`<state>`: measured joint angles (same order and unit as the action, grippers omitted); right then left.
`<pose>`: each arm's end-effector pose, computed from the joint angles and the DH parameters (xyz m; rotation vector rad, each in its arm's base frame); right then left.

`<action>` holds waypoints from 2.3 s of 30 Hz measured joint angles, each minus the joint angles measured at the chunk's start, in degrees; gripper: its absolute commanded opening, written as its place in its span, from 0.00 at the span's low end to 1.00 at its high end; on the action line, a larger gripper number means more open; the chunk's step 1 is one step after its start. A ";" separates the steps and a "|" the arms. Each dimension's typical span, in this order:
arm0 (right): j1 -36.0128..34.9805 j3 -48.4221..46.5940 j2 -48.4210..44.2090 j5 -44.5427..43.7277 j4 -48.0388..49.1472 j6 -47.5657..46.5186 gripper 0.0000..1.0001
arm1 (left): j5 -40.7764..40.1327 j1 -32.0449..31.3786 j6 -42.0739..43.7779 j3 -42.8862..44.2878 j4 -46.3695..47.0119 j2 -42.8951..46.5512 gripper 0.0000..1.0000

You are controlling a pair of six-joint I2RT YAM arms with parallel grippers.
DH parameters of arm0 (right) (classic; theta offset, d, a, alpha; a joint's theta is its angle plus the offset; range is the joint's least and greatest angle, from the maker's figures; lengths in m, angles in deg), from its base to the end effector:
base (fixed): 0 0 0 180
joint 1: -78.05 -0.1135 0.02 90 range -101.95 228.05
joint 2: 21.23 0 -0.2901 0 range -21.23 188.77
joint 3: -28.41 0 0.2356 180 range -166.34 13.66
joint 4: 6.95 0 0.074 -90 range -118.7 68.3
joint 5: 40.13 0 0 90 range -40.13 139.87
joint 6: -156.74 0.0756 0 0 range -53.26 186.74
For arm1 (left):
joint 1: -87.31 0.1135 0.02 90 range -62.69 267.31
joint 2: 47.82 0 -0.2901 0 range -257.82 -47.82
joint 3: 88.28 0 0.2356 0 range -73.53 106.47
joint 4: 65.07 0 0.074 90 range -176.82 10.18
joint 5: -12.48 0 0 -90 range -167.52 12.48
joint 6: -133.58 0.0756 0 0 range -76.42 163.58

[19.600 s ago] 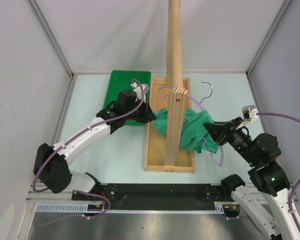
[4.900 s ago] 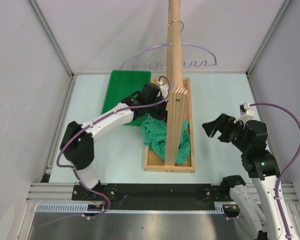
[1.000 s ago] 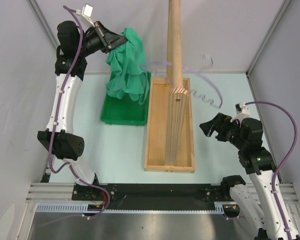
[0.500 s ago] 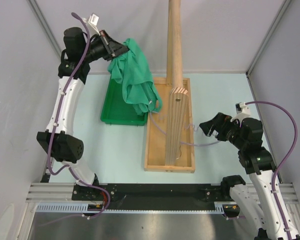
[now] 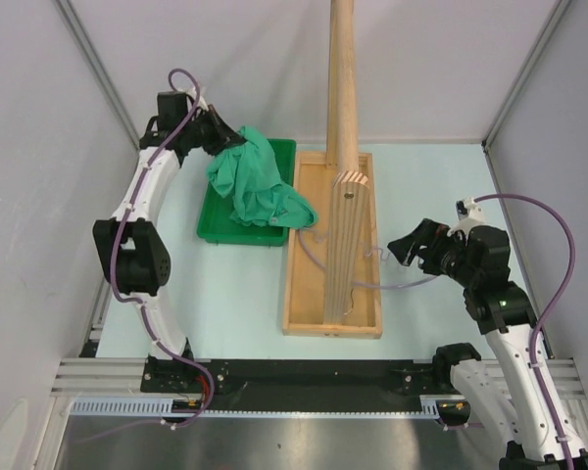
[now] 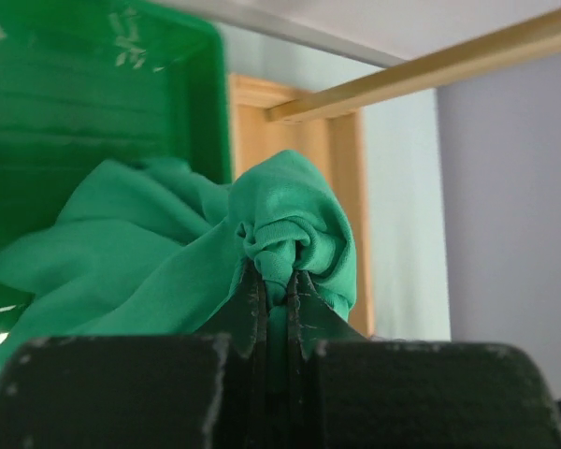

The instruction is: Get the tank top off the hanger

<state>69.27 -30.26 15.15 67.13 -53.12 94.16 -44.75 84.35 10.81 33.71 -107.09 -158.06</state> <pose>0.1331 0.0433 0.3157 0.1307 2.0330 0.7024 0.4671 -0.0651 0.3643 -0.1999 2.1456 -0.9690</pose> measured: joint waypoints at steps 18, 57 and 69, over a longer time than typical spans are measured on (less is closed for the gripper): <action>0.00 1.01 0.09 0.61 0.39 0.15 1.00 | -8.52 6.12 1.73 3.19 -0.33 10.21 0.00; 0.00 1.92 -0.98 1.22 0.44 1.07 1.00 | -10.71 9.29 3.08 -3.58 1.20 16.68 0.00; 0.00 1.92 -1.07 1.20 0.42 1.07 1.00 | -6.97 -2.10 3.52 -2.27 2.19 7.41 0.00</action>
<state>69.27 -28.34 14.08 68.33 -52.70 95.24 -51.72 82.25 14.33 31.44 -104.91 -150.65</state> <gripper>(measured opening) 0.994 0.048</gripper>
